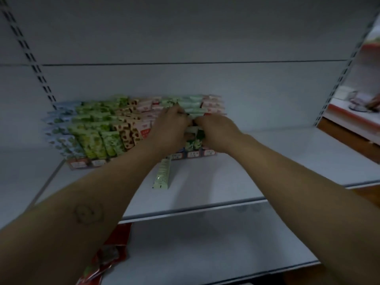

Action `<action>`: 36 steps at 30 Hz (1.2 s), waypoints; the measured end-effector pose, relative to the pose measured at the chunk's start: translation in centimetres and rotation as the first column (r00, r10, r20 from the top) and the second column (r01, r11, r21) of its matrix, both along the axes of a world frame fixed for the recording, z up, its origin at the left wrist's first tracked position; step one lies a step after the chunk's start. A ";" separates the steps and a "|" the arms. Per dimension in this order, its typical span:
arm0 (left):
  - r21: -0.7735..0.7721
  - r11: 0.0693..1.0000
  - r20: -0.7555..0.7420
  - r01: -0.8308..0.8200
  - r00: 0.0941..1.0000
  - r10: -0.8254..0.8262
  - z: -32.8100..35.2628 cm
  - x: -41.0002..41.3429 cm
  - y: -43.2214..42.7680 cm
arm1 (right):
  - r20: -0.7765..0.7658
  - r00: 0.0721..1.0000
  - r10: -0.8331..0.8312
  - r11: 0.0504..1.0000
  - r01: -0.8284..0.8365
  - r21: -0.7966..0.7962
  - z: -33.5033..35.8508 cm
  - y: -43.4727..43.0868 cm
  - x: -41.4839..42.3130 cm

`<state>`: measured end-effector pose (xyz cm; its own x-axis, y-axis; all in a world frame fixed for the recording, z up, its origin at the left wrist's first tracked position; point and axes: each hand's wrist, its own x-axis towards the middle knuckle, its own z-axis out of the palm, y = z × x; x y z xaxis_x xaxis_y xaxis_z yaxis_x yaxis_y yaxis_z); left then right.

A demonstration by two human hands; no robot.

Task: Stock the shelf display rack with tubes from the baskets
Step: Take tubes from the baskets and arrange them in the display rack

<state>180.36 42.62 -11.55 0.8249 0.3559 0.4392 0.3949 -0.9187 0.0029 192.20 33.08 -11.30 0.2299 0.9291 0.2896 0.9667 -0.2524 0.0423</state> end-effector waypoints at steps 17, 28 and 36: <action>0.119 0.993 0.091 -0.027 0.996 0.016 0.6 3.1 -2.0 | -0.058 0.997 -0.049 0.963 0.062 0.262 0.6 -3.4 3.1; -0.074 0.990 0.306 0.119 0.948 -0.091 -1.1 3.2 -0.4 | 0.023 0.999 -0.045 0.948 0.036 0.316 -1.0 -1.3 3.6; -0.072 0.997 0.258 0.038 0.966 -0.018 -1.2 2.4 -0.4 | -0.031 0.994 -0.109 0.956 0.114 0.271 -1.0 -0.2 2.7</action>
<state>182.74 42.21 -12.75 0.6981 0.3748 0.6100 0.3459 -0.9226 0.1711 194.87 32.90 -12.25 0.3340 0.7840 0.5233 0.9318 -0.3585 -0.0575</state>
